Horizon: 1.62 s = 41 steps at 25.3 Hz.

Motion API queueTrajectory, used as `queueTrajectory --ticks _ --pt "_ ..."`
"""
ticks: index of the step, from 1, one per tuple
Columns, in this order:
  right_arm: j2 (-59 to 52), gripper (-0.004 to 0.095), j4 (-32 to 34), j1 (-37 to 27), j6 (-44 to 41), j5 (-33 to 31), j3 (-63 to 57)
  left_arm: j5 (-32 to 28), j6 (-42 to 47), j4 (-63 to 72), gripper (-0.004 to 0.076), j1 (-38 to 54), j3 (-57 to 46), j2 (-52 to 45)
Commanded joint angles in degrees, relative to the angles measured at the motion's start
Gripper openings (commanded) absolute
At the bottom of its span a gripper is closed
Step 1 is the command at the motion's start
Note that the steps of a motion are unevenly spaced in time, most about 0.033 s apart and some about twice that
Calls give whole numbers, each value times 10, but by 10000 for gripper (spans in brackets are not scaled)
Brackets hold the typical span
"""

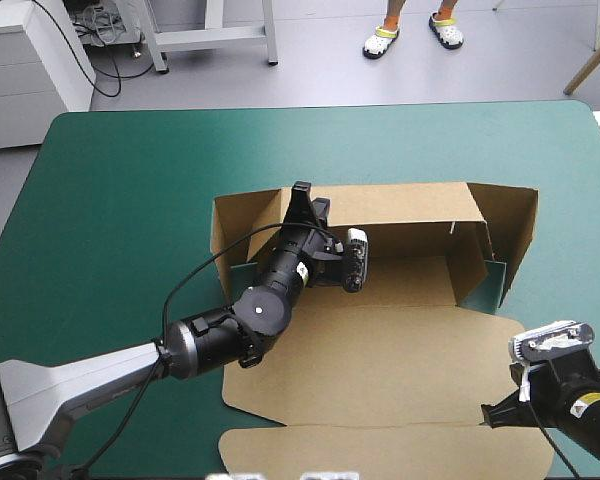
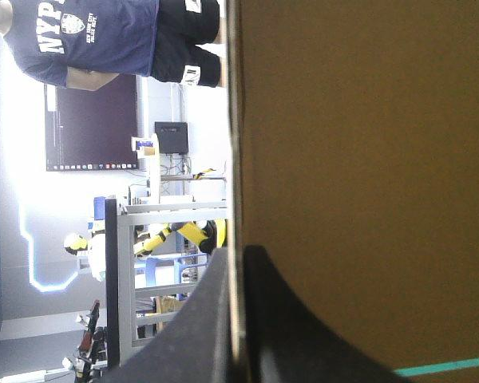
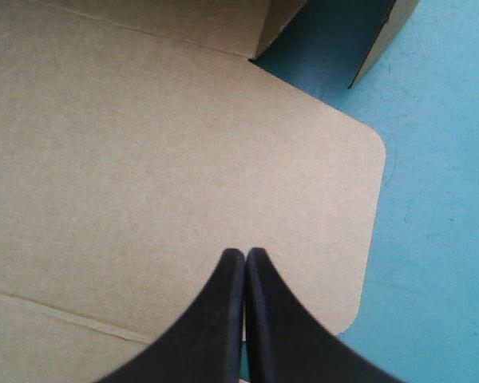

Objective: Fold the box

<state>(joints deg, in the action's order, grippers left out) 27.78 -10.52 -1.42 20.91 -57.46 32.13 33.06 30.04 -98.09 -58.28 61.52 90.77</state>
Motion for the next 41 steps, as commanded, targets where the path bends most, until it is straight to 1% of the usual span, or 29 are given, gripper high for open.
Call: queueTrajectory --ticks 1,3,4,6,8,9,10,11,12,13,17,19,22,25,29,34,41 --pt "5 -10 2 2 0 33 16 1 12 -58 -10 -6 13 -25" --pt "5 24 7 2 -6 35 16 0 12 -58 -10 -6 13 -25" --pt "5 58 10 2 -11 35 16 0 12 -58 -10 -6 13 -25" --pt "5 165 18 2 -22 37 16 -1 12 -58 -10 -6 13 -25" --pt "5 337 23 2 -28 39 16 -3 12 -58 -10 -6 13 -25" --pt "5 506 23 2 -28 39 16 -3 12 -58 -10 -6 13 -25" --pt "5 591 23 2 -28 39 16 -5 12 -58 -10 -6 13 -25" --pt "5 699 23 2 -28 39 16 -5 12 -58 -10 -6 13 -25" --pt "5 753 23 2 -28 39 16 -5 14 -58 -10 -6 13 -25" --pt "5 769 23 2 -28 39 16 -5 14 -58 -10 -6 13 -25" --pt "5 768 22 2 -31 37 16 -5 14 -58 -10 -6 13 -25" --pt "5 769 22 2 -62 36 16 -5 14 -58 -10 -6 13 -25" --pt "5 763 21 2 -65 40 17 -5 14 -58 -10 -6 13 -24" --pt "6 724 26 2 -97 44 56 -5 14 -58 -10 -6 13 -24" --pt "20 710 42 2 -130 60 127 -5 14 -58 -10 -6 13 -24" --pt "105 711 71 2 -150 53 231 -5 18 -58 -10 -6 13 -23" --pt "281 711 73 2 -150 53 390 -5 34 -58 -10 -6 13 -23"
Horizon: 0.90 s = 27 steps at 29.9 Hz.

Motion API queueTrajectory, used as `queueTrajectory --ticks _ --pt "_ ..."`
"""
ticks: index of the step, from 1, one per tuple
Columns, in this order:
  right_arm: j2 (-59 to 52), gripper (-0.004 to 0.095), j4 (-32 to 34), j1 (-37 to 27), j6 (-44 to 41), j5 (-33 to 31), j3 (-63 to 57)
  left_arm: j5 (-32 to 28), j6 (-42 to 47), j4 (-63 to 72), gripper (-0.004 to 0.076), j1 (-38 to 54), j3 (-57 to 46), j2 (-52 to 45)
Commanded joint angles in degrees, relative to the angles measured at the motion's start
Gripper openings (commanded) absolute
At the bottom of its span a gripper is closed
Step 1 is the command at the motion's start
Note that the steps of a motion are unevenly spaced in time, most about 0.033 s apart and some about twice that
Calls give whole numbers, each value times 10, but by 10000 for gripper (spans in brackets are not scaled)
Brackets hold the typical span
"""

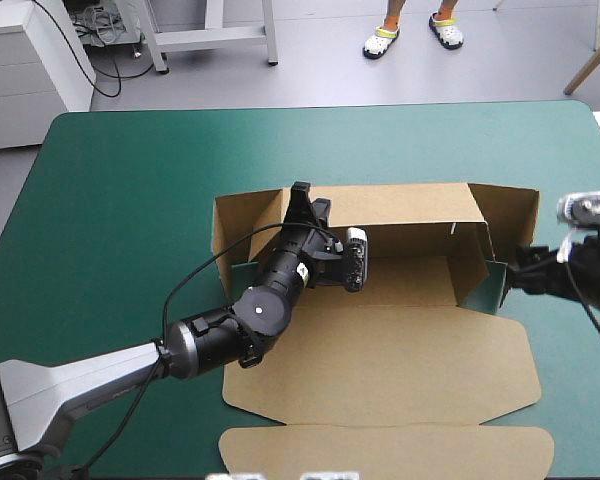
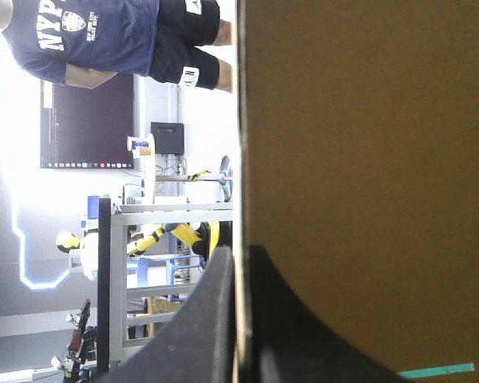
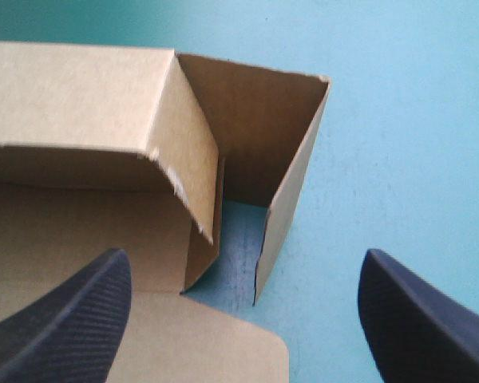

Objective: Fold the box

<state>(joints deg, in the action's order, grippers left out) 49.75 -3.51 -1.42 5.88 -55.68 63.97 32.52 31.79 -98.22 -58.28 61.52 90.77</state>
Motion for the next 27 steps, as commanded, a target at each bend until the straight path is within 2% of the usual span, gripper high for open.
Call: queueTrajectory --ticks 1,14,20,25,27 --pt "87 711 3 2 0 35 96 1 16 -57 -10 -6 13 -23" --pt "333 711 5 1 2 -11 323 2 16 -57 -10 -6 13 -23" --pt "412 710 5 1 1 -19 361 3 16 -56 -10 -6 13 -23" --pt "454 711 53 -2 -1 -56 362 5 16 -55 -10 -6 13 -23" --pt "460 711 52 -11 1 -68 362 5 18 -55 -10 -6 13 -23"
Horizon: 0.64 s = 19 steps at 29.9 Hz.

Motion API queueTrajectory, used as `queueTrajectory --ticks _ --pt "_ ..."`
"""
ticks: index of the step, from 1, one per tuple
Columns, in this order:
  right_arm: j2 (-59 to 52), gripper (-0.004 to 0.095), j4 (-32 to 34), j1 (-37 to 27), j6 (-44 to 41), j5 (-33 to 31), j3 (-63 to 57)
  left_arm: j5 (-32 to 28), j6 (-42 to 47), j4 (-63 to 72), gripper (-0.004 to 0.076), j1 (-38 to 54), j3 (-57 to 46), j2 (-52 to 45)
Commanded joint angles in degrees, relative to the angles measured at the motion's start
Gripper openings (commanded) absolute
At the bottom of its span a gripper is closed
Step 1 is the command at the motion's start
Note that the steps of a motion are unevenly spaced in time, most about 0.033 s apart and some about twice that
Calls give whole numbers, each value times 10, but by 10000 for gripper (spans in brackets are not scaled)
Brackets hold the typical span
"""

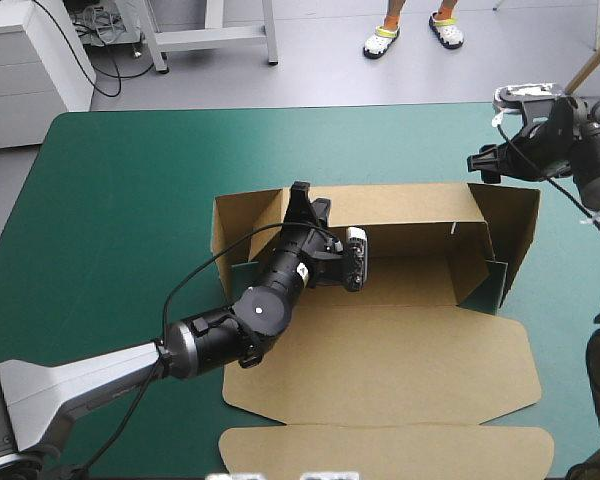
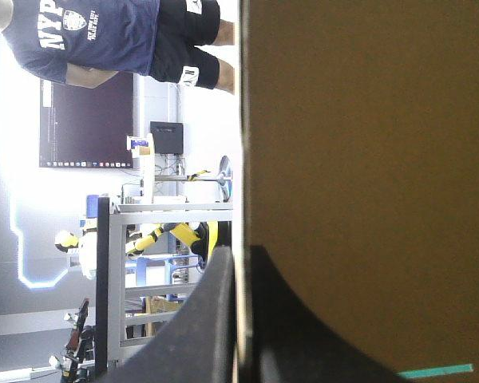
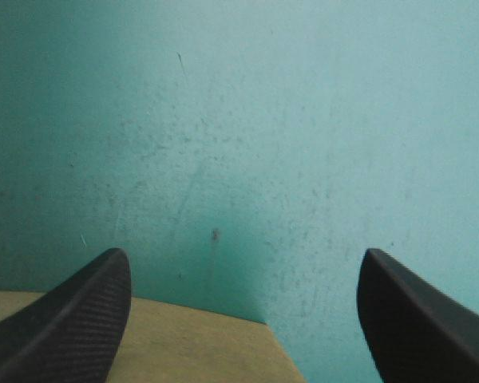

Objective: Fold the box

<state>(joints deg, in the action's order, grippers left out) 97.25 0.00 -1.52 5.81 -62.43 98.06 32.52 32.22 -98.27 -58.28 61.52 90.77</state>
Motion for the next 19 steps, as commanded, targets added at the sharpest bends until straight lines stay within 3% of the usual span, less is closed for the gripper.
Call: queueTrajectory --ticks 1,9,19 --pt "-15 711 10 -17 2 -5 19 5 18 -54 -10 -6 13 -23" --pt "-15 634 -56 -64 32 -65 18 9 43 -54 -10 -6 13 -23" --pt "-39 494 -141 -71 70 -65 -44 10 53 -53 -10 -6 13 -23"
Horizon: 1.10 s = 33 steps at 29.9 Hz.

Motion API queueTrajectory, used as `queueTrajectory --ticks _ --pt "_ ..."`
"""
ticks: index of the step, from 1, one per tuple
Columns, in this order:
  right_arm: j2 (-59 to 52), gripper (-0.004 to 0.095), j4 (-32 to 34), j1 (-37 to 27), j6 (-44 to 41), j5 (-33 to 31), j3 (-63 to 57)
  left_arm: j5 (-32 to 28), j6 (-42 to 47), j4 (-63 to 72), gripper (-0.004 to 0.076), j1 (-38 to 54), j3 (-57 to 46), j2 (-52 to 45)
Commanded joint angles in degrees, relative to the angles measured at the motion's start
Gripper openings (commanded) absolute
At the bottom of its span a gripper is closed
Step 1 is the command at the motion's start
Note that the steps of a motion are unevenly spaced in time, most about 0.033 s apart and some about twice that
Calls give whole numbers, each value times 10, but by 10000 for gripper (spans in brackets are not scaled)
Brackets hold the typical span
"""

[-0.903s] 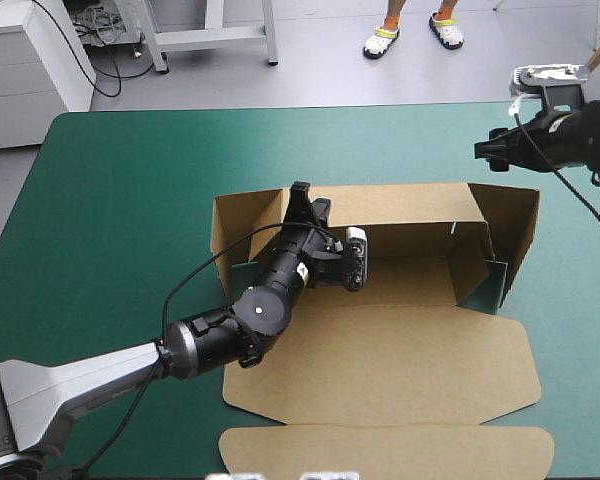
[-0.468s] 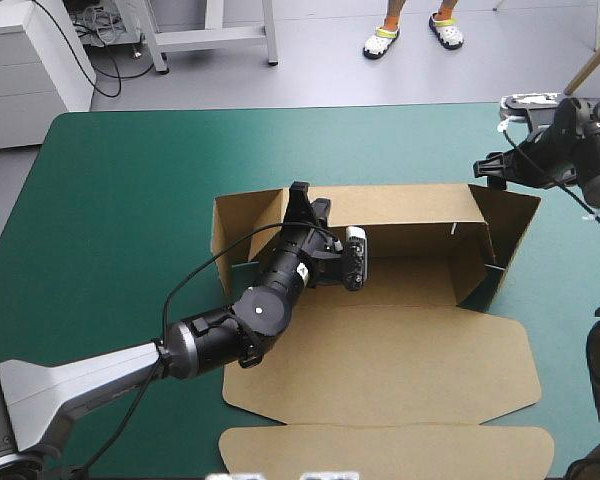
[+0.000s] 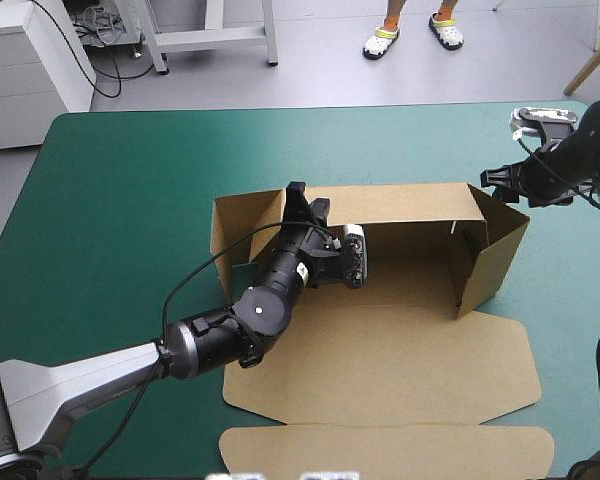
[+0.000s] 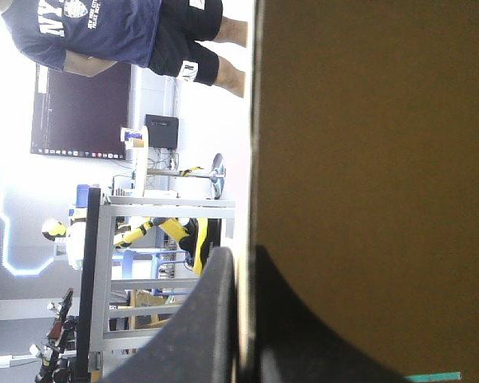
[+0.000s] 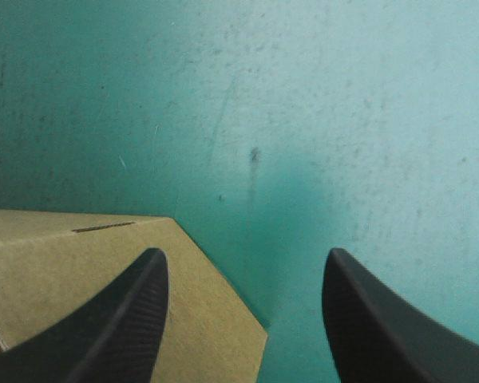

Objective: Fold the box

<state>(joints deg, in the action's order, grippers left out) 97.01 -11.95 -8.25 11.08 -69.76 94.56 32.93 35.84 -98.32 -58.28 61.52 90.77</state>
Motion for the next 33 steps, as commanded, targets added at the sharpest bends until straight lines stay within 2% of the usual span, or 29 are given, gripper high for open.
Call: queueTrajectory --ticks 1,6,13,20,26,33 --pt "-40 484 -20 -4 19 8 -17 7 17 -52 -10 -6 13 -23" --pt "-65 438 -20 -4 32 8 -63 7 17 -52 -10 -6 13 -23" --pt "-114 434 -25 -4 64 10 -128 3 17 -52 -10 -6 13 -23" --pt "-178 426 -66 -4 100 49 -192 3 11 -51 -10 -6 13 -23" --pt "-212 427 -94 -4 181 83 -242 3 12 -51 -10 -6 13 -23" --pt "-212 427 -137 -4 318 92 -289 3 14 -51 -10 -6 13 -23"
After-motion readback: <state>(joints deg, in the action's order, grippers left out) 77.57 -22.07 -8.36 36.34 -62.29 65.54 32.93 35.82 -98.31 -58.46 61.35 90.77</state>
